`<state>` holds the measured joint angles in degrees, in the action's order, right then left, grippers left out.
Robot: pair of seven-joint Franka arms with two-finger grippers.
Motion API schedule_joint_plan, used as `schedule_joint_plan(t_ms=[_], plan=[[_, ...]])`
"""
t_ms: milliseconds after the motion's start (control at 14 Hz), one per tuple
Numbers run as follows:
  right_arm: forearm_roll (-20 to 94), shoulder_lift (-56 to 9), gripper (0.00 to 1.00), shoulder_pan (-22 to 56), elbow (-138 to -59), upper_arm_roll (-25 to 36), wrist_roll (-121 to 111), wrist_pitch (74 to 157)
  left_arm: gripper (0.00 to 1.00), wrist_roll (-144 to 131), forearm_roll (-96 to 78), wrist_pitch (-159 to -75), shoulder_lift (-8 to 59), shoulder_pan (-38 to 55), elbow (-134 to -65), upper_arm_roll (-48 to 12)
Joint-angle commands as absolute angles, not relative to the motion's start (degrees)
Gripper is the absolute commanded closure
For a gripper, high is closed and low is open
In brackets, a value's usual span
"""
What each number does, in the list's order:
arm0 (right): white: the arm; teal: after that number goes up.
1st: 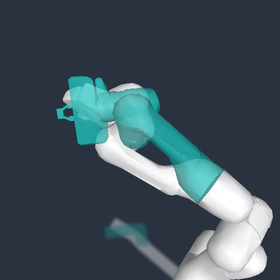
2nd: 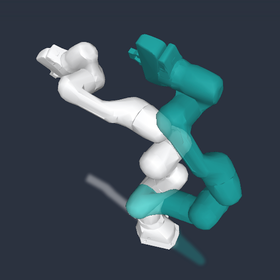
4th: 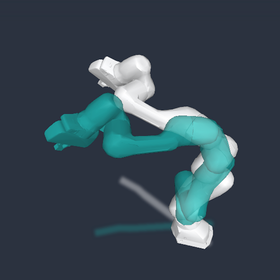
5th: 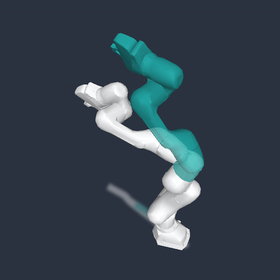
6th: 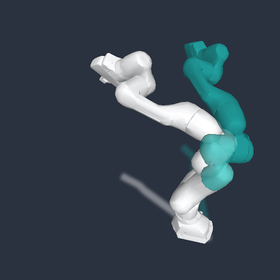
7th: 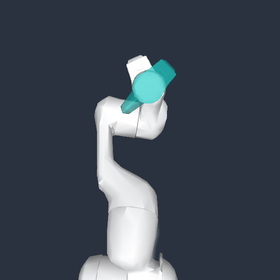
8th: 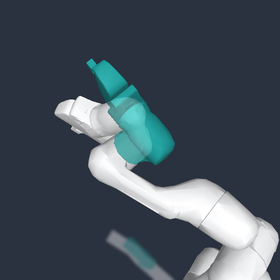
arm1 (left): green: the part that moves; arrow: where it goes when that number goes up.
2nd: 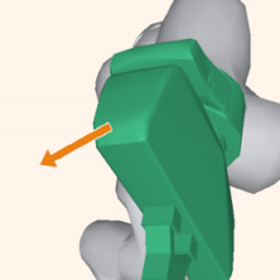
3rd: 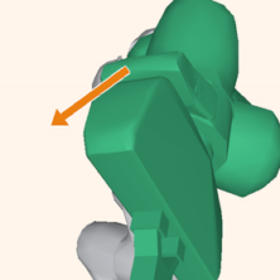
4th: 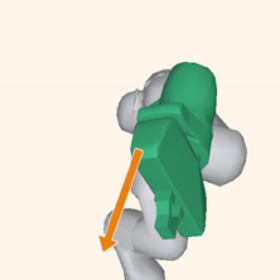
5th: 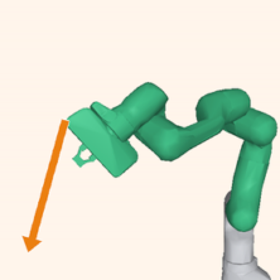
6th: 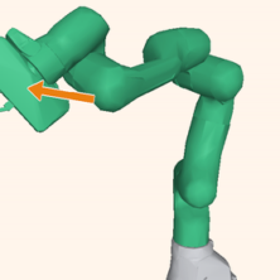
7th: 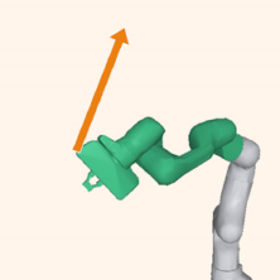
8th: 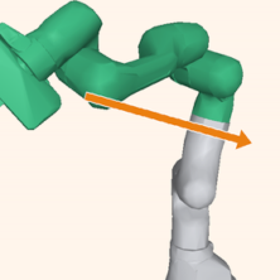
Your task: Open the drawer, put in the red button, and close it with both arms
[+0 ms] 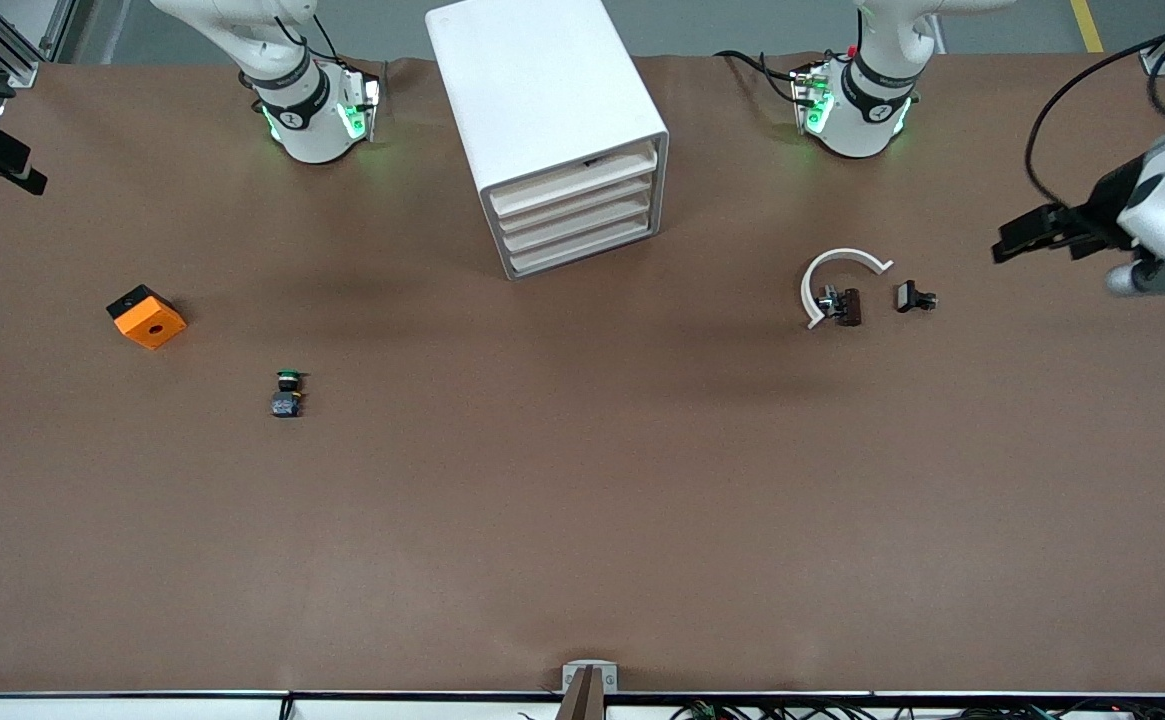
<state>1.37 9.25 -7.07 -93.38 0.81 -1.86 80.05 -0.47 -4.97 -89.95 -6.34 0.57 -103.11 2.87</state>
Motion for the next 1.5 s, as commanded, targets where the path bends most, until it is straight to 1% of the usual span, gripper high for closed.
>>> schedule_joint_plan(t_ms=[0,214,500,714,1000,1429], plan=[[1.76,10.90,0.00,-7.12,-94.83,0.88,-1.85,80.51,0.00,3.34,-5.98,-94.99,-11.60,-1.14,-109.59,2.99],[1.06,10.90,0.00,-6.86,-94.83,0.44,-2.02,80.60,0.00,1.76,-5.89,-99.92,-10.81,-0.97,-109.25,2.64],[0.97,10.81,0.00,-6.24,-94.83,0.44,-2.02,80.77,0.00,-2.45,-5.45,-100.37,-10.72,-0.44,-107.06,1.33],[0.88,10.81,0.00,-6.07,-94.83,0.44,-2.02,81.04,0.00,-5.62,-5.36,-99.85,-10.02,-0.35,-103.99,0.18],[0.97,10.81,0.00,-5.89,-94.83,0.44,-2.02,81.12,0.00,-4.75,-1.95,-93.17,-7.39,-0.35,-97.83,-0.87],[0.88,10.72,0.00,-5.71,-94.83,0.53,-2.02,81.91,0.00,-4.49,-1.41,-91.93,-7.47,-0.53,-96.59,-1.05]])
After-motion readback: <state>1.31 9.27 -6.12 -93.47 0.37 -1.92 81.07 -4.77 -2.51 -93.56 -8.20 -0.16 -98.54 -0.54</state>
